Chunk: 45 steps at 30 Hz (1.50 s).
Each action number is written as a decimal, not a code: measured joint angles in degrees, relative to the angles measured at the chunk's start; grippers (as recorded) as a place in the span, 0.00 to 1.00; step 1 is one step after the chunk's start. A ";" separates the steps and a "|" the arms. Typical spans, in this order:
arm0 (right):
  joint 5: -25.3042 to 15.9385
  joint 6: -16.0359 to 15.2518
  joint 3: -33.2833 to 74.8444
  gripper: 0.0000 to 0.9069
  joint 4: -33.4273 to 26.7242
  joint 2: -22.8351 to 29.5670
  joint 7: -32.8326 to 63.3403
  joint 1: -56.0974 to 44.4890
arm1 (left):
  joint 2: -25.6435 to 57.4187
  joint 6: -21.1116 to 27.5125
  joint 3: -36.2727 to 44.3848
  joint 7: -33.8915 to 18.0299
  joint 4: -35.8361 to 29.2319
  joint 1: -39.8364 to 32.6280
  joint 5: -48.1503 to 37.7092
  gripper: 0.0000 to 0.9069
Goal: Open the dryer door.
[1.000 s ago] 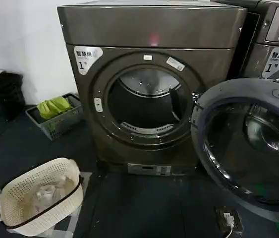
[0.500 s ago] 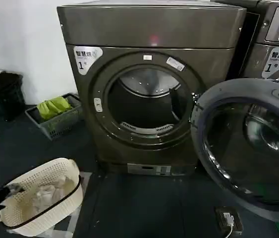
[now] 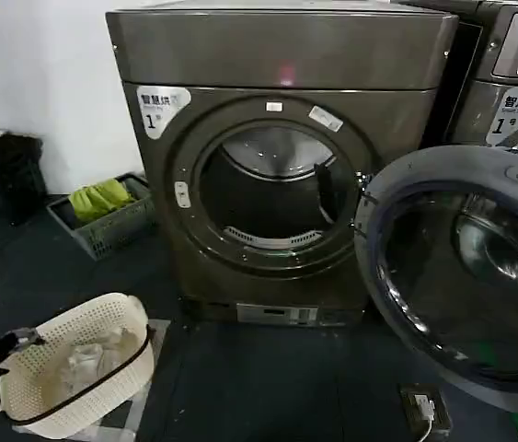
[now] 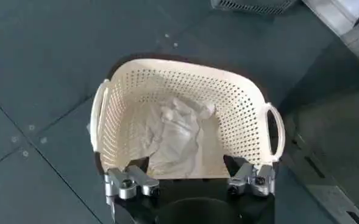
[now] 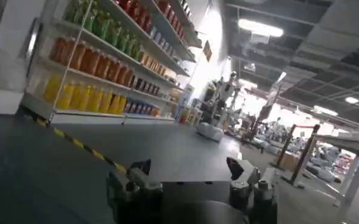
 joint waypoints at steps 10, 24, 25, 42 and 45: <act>-0.08 0.08 0.00 1.00 0.07 0.40 -0.06 -0.09 | 0.80 0.01 10.23 -1.56 1.73 -7.88 -0.58 1.00; -0.94 0.97 0.01 1.00 0.15 0.94 -0.72 -0.27 | -0.41 0.01 19.92 -2.15 4.75 -16.87 -0.03 1.00; -0.81 1.25 0.00 1.00 0.09 0.92 -0.71 -0.19 | -0.36 0.01 20.00 -2.14 4.83 -16.97 -0.06 1.00; -0.64 1.43 -0.22 1.00 -0.42 0.87 -0.47 -0.31 | -0.18 0.00 20.18 -2.14 4.89 -16.90 -0.38 1.00; -0.55 1.44 -0.15 1.00 -0.48 0.85 -0.32 -0.30 | -0.18 0.01 20.06 -2.14 4.91 -16.71 -0.38 1.00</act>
